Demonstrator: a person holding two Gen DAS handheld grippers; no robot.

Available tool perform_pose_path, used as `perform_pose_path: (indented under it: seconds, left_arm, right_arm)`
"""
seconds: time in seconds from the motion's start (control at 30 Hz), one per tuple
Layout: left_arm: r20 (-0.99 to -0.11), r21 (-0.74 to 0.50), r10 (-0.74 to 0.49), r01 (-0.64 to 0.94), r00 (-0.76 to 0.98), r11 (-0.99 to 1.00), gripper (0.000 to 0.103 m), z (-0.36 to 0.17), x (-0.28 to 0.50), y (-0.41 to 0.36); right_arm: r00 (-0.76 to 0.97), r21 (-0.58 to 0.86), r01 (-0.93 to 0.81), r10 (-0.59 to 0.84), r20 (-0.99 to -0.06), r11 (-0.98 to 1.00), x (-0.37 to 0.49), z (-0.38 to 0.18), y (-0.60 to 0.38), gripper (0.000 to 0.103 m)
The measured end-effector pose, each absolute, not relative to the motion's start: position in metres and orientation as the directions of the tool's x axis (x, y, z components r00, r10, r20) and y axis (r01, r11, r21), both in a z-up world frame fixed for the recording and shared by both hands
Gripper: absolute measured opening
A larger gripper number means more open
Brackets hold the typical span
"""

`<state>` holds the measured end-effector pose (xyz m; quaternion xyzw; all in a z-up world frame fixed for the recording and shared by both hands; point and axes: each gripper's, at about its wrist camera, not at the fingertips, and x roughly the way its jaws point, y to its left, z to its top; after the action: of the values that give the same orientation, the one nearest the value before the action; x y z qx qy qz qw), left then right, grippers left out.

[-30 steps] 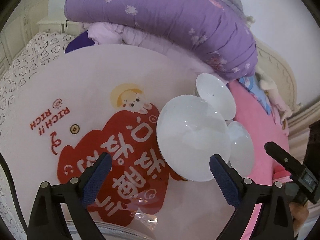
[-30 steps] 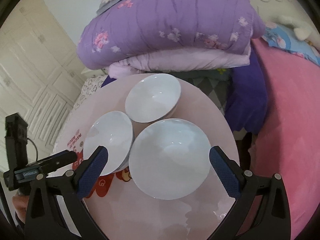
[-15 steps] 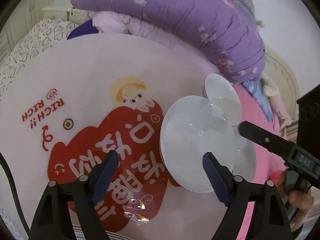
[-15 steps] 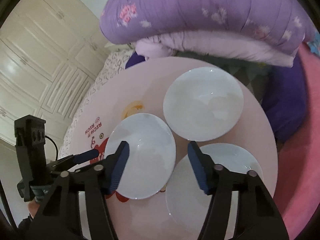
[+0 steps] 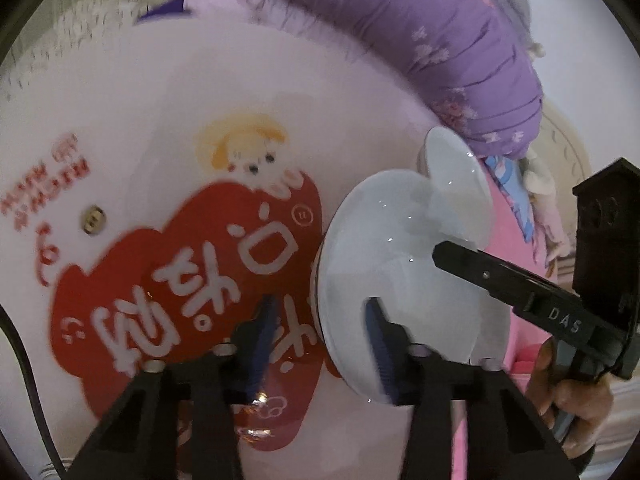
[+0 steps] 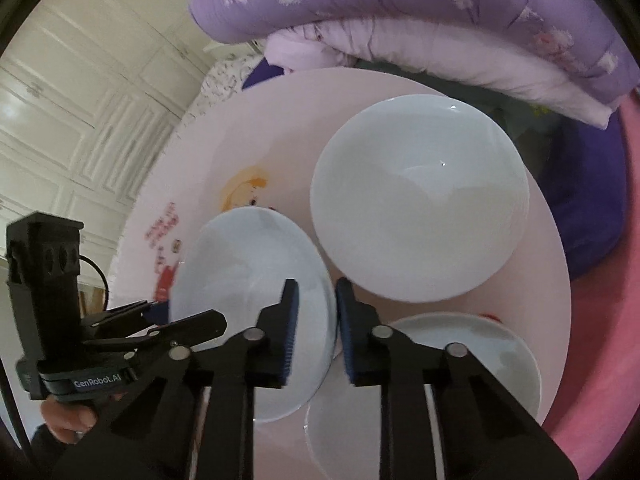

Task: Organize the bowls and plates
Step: 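Close both tools on the rim of the bowl, then lift the bowl with both tools and carry it over the plate stack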

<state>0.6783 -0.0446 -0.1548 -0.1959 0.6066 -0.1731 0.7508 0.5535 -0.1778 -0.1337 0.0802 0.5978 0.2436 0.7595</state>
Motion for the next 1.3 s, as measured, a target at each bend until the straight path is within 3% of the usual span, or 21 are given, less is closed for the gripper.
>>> perform_pose_path:
  seconds: [0.1, 0.2, 0.73, 1.03, 1.3]
  left_arm:
    - [-0.825, -0.547, -0.537, -0.013, 0.175, 0.837, 0.013, -0.168, 0.684, -0.043]
    - [-0.830, -0.537, -0.523, -0.023, 0.194, 0.843, 0.009, -0.169, 0.683, -0.041]
    - [-0.812, -0.547, -0.520, -0.033, 0.264, 0.837, 0.009, -0.114, 0.623, 0.016]
    - [-0.816, -0.539, -0.512, -0.034, 0.267, 0.842, 0.009, -0.068, 0.546, 0.077]
    - [-0.834, -0.519, -0.486, -0.073, 0.262, 0.852, 0.010, -0.053, 0.482, 0.123]
  right_arm:
    - [0.187, 0.392, -0.281, 0.451, -0.873, 0.876, 0.551, -0.133, -0.174, 0.014]
    - [0.204, 0.390, -0.280, 0.451, -0.869, 0.877, 0.544, -0.131, -0.174, 0.014]
    - [0.266, 0.418, -0.295, 0.494, -0.827, 0.859, 0.474, -0.085, -0.140, 0.013]
    - [0.253, 0.447, -0.381, 0.556, -0.792, 0.810, 0.416, -0.053, -0.105, 0.013]
    - [0.189, 0.460, -0.421, 0.572, -0.798, 0.781, 0.360, -0.067, -0.073, 0.013]
